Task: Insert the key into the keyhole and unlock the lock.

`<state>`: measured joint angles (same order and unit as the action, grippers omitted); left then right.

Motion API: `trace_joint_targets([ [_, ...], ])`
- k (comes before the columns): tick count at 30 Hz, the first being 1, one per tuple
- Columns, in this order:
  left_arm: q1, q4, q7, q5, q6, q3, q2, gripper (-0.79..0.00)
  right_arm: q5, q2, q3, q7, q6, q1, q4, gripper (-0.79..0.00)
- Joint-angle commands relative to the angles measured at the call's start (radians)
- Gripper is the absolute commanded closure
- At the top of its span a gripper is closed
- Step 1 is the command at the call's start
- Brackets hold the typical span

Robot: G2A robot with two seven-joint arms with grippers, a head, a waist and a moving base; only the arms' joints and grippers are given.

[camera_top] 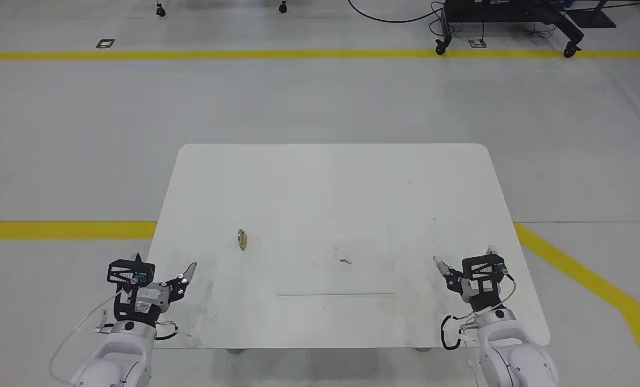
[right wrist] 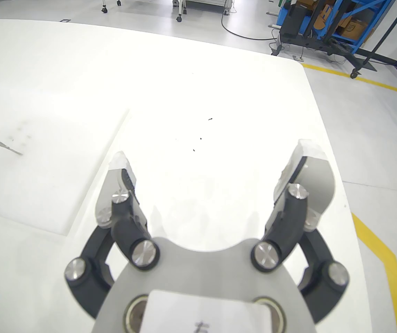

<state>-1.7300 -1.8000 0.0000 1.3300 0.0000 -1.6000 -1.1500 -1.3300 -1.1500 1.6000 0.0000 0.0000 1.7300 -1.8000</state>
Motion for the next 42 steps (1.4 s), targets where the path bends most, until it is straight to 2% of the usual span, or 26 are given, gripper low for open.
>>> trace_joint_targets([
  [1,0.000,0.000,0.000,0.000,0.000,0.000,0.000,-0.785,0.000,0.000,0.000,0.000,0.000,0.000,0.000,-0.784],
  [5,0.000,0.000,0.000,0.000,0.000,0.000,0.000,-0.784,0.000,0.000,0.000,0.000,0.000,0.000,0.000,-0.785],
  [7,0.000,0.000,0.000,0.000,0.000,0.000,0.000,-0.785,0.019,0.000,-0.015,-0.016,-0.050,-0.005,-0.007,-0.785],
  [11,0.000,0.000,0.000,0.000,0.000,0.000,0.000,-0.785,-0.130,-0.001,-0.110,0.000,-0.113,-0.047,-0.021,-0.785],
  [15,0.000,0.000,0.000,0.000,0.000,0.000,0.000,-0.785,-0.123,-0.007,-0.191,0.054,-0.200,-0.113,0.010,-0.785],
  [24,0.000,0.000,0.000,0.000,0.000,0.000,0.000,-0.785,-0.120,-0.008,-0.195,0.061,-0.203,-0.121,0.016,-0.785],
  [28,0.000,0.000,0.000,0.000,0.000,0.000,0.000,-0.785,-0.147,-0.007,-0.253,0.049,-0.331,-0.156,0.000,-0.785],
  [31,0.000,0.000,0.000,0.000,0.000,0.000,0.000,-0.785,-0.166,-0.007,-0.311,0.062,-0.472,-0.220,0.021,-0.785],
  [34,0.000,0.000,0.000,0.000,0.000,0.000,0.000,-0.785,-0.200,-0.010,-0.374,0.116,-0.560,-0.296,0.062,-0.785],
  [35,0.000,0.000,0.000,0.000,0.000,0.000,0.000,-0.785,-0.225,-0.012,-0.398,0.148,-0.573,-0.325,0.079,-0.696],
  [36,0.000,0.000,0.000,0.000,0.000,0.000,0.000,-0.785,-0.238,-0.016,-0.421,0.177,-0.571,-0.349,0.098,-0.533],
  [38,0.000,0.000,0.000,0.000,0.000,0.000,0.000,-0.785,-0.244,-0.025,-0.463,0.232,-0.562,-0.392,0.136,-0.388],
  [42,0.000,0.000,0.000,0.000,0.000,0.000,0.000,-0.785,-0.240,-0.041,-0.508,0.312,-0.499,-0.460,0.200,-0.403],
])
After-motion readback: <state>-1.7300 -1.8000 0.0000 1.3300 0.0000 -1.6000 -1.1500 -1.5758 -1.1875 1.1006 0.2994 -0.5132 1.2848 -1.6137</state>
